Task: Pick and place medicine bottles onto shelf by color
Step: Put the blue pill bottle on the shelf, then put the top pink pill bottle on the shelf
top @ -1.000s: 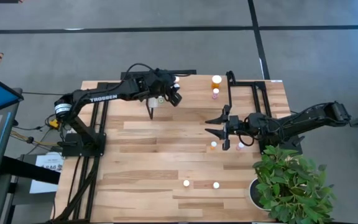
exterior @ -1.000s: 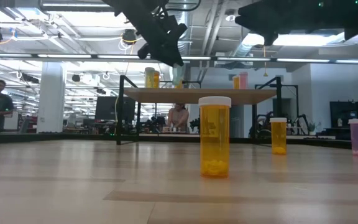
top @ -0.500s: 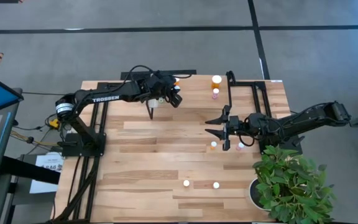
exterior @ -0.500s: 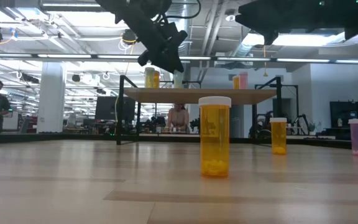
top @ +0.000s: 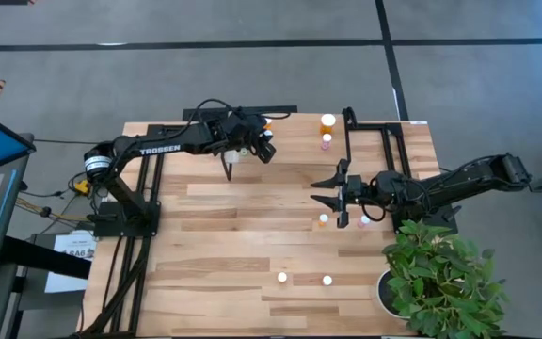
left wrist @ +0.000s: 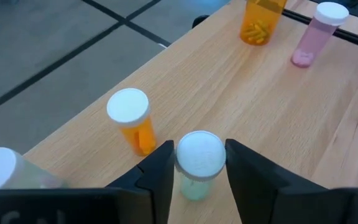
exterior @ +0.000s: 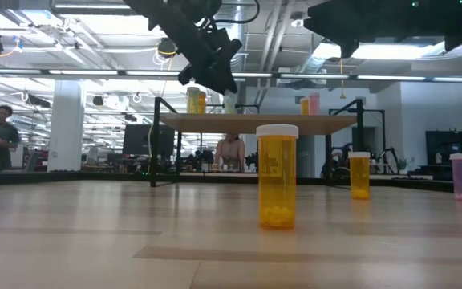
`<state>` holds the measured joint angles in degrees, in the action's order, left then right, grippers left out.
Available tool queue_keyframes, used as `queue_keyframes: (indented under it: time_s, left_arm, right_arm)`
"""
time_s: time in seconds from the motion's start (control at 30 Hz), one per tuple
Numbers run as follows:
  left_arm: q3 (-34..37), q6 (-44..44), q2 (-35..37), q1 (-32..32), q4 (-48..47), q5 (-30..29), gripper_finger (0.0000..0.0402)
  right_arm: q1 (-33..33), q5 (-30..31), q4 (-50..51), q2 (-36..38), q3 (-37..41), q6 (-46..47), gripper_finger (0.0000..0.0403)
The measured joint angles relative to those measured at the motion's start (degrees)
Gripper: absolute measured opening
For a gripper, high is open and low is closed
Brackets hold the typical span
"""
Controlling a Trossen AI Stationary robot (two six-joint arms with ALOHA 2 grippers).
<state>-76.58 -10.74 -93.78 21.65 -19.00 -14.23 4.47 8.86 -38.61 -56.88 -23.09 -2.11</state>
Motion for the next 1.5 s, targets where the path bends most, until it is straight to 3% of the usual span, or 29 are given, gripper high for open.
queue_keyframes:
  time_s: [0.3, 0.63, 0.93, 1.1, 1.3, 1.5]
  left_arm:
    - [-0.02, 0.0, 0.0, -0.28, 0.0, 0.34, 0.0157]
    - [-0.25, 0.89, 0.78, -0.32, -0.12, 0.45, 0.016]
    - [-1.31, 6.42, 6.13, -1.15, -1.52, 1.5, 0.016]
    - [-0.78, 9.99, 11.18, -4.77, -4.37, 3.49, 0.016]
    - [9.61, 8.48, 18.48, -14.87, -5.89, -4.54, 0.0148]
    - [25.12, 2.32, 27.33, -27.75, 11.39, -8.05, 0.0134]
  right_arm:
    - [0.0, 0.0, -0.02, 0.0, 0.0, 0.0, 0.0163]
    - [0.0, 0.0, 0.0, 0.0, 0.0, 0.0, 0.0163]
    - [0.0, 0.0, 0.26, 0.0, 0.02, 0.04, 0.0163]
    - [0.0, 0.0, 1.02, 0.04, 0.02, -0.03, 0.0163]
    - [1.68, 4.0, 13.24, 7.72, -1.37, -1.14, 0.0163]
    - [5.77, 12.33, 27.1, 16.92, -3.69, 1.34, 0.0163]
